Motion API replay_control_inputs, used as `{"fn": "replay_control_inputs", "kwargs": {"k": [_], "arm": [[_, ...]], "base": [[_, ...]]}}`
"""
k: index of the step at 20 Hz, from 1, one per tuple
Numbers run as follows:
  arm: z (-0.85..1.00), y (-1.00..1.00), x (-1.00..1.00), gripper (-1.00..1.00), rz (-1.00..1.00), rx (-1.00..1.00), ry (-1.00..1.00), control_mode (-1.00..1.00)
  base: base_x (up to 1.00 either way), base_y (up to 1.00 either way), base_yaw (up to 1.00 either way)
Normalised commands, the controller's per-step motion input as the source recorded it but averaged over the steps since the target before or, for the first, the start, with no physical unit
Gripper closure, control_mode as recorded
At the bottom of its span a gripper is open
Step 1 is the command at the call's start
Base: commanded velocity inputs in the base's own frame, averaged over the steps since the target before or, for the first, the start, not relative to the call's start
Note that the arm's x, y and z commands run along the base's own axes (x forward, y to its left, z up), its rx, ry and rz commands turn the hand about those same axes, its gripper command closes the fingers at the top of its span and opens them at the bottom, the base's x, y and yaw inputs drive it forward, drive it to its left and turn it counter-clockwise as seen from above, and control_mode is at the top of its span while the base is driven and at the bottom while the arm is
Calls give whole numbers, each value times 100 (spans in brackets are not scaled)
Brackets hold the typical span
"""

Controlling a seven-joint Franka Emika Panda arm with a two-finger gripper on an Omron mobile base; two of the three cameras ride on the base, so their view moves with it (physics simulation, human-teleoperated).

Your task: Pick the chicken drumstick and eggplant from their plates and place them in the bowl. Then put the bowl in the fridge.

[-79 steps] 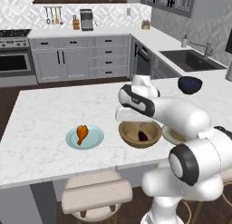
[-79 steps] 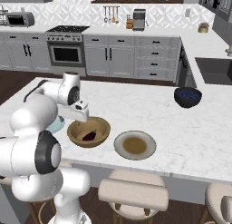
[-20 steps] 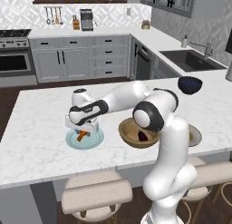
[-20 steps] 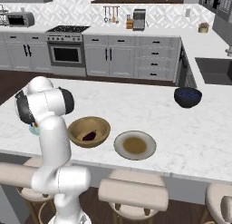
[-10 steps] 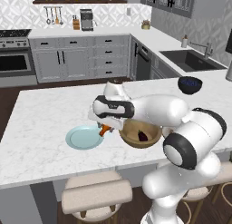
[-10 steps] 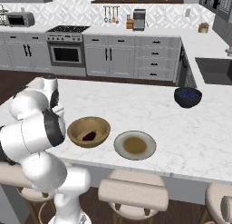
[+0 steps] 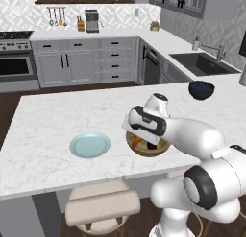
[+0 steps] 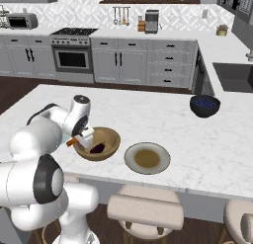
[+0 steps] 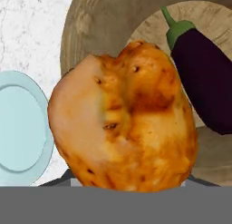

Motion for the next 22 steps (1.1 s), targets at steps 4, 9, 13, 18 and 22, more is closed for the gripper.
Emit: {"fn": "replay_control_inputs", "kwargs": {"k": [4, 9, 13, 18, 22], "arm": [[1, -73, 76, 100, 0, 0, 13, -100], [-13, -13, 96, 100, 0, -1, 16, -100], [-69, 0, 6, 100, 4, -7, 8, -100], [-54, 0, 0, -100, 3, -9, 1, -100], [0, 0, -35, -100, 1, -1, 0, -100]], "base": [[0, 0, 0], [0, 0, 0], [0, 0, 0], [0, 0, 0], [0, 0, 0]]}}
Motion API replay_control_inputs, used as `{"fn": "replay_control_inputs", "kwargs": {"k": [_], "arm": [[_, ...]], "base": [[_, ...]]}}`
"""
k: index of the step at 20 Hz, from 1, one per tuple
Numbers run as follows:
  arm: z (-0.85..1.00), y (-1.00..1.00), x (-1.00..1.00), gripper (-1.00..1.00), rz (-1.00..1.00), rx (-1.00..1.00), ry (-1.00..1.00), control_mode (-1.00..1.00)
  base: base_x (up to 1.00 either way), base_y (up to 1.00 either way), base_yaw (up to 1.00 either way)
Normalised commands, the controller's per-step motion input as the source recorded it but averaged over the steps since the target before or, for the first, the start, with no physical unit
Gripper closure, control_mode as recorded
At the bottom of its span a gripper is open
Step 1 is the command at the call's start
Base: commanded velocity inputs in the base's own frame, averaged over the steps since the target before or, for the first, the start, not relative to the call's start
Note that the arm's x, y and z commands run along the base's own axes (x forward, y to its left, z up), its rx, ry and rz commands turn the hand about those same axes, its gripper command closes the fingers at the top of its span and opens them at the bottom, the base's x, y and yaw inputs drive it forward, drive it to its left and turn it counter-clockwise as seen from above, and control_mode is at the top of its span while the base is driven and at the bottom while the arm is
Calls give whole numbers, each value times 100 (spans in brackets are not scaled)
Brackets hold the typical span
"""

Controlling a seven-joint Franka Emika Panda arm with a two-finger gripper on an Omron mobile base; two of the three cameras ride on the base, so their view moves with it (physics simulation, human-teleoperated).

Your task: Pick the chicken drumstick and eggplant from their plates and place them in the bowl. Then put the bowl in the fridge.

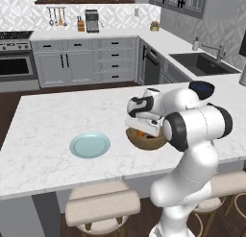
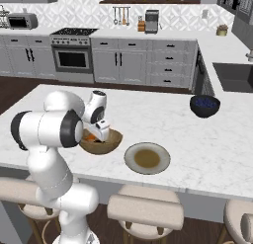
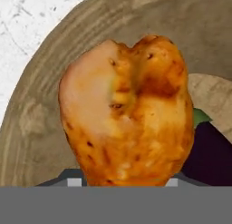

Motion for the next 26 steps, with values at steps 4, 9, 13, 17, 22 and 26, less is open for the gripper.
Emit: {"fn": "replay_control_inputs", "kwargs": {"k": [4, 9, 13, 17, 22, 26], "arm": [[3, -4, -68, -100, 0, 0, -5, -100], [54, -3, -33, -100, 0, 0, -14, -100], [91, -48, -22, -100, 0, 0, -5, -100], [45, -92, -67, -100, 0, 0, 0, -100], [-1, -71, -60, -100, 0, -5, -2, -100], [-27, -9, -5, -100, 0, -8, 0, -100]], "base": [[0, 0, 0], [0, 0, 0], [0, 0, 0], [0, 0, 0], [0, 0, 0], [0, 0, 0]]}}
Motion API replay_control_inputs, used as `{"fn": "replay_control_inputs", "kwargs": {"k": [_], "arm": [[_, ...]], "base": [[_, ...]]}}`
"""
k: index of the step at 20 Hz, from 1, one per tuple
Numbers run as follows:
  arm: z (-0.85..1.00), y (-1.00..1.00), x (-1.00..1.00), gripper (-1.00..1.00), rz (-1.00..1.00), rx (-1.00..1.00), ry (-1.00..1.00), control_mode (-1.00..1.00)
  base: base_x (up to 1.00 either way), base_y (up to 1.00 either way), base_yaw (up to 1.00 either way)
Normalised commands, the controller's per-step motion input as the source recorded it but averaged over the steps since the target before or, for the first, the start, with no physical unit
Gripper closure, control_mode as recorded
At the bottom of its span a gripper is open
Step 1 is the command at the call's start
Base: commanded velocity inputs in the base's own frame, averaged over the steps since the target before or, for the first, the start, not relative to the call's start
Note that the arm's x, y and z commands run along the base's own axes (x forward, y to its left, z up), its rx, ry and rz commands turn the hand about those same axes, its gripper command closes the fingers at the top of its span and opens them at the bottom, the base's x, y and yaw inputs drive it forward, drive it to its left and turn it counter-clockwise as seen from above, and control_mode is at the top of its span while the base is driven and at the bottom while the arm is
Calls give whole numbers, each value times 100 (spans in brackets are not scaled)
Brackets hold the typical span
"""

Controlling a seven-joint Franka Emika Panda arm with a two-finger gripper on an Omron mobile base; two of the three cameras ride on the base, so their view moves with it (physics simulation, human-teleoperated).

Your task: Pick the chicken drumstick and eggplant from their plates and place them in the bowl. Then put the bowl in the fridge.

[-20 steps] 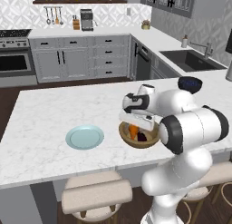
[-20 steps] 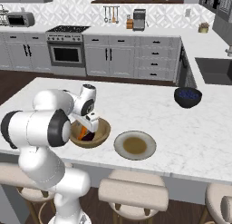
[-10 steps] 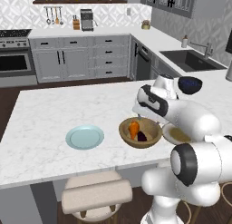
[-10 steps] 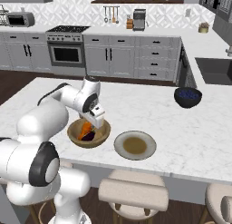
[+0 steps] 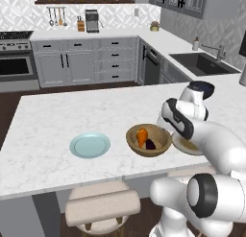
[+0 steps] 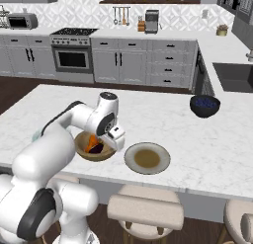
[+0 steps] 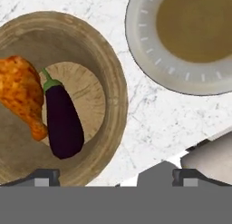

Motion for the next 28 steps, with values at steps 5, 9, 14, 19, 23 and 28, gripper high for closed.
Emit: {"fn": "replay_control_inputs", "kwargs": {"k": [5, 9, 14, 19, 23, 28], "arm": [[-29, 0, 6, -100, 0, -4, 0, -100], [-35, 0, 4, -100, 0, -3, 0, -100], [-21, 0, 21, -100, 0, 0, 0, -100], [-9, -2, 53, -100, 0, 0, 1, -100], [-19, -1, 24, -100, 0, 0, 2, -100], [-30, 0, 0, -100, 0, 0, 0, -100]], "base": [[0, 0, 0], [0, 0, 0], [0, 0, 0], [0, 0, 0], [0, 0, 0], [0, 0, 0]]}}
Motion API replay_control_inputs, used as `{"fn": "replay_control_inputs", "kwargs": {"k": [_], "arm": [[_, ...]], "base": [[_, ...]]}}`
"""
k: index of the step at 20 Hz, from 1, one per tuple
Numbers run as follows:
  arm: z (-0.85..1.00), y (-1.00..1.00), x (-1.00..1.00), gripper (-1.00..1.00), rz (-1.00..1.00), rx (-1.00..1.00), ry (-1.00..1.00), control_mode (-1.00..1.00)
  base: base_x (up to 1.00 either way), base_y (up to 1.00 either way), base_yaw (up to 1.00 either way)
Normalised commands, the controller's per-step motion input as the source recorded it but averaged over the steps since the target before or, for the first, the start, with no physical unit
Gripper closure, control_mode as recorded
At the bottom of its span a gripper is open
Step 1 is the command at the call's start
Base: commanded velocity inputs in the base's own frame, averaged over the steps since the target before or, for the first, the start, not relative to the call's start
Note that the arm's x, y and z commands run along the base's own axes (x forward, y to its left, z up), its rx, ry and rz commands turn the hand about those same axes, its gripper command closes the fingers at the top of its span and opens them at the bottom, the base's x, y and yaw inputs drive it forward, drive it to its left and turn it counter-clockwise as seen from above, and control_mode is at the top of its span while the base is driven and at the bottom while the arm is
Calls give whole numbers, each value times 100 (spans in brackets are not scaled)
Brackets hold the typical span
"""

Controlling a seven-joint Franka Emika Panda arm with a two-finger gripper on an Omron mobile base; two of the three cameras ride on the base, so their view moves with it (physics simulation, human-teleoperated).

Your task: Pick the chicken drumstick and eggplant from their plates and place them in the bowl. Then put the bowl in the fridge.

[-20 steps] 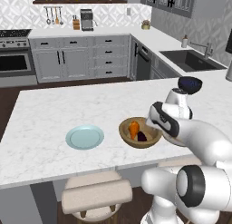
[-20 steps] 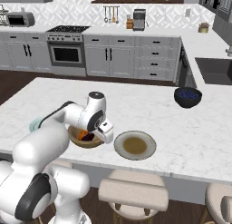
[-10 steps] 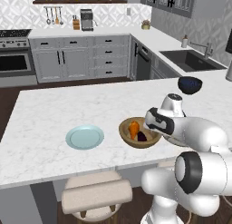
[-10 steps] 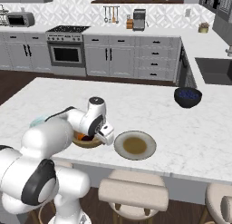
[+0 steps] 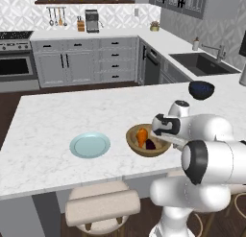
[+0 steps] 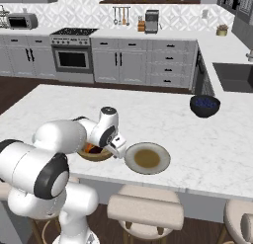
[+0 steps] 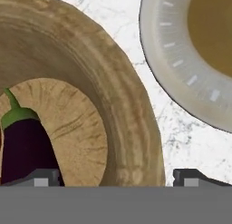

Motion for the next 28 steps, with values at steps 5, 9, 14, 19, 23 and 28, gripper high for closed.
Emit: {"fn": "replay_control_inputs", "kwargs": {"k": [5, 9, 14, 19, 23, 28], "arm": [[-19, 0, 0, 100, 0, 0, 0, -100], [-6, 0, -24, 100, 0, 0, 0, -100], [-34, 15, -6, 100, -5, 1, 0, -100], [87, -10, -78, 100, 0, 7, 0, -100], [100, 0, -93, 100, 0, 6, -4, -100], [100, 0, -97, 100, 0, 8, -4, -100]], "base": [[0, 0, 0], [0, 0, 0], [0, 0, 0], [0, 0, 0], [0, 0, 0], [0, 0, 0]]}}
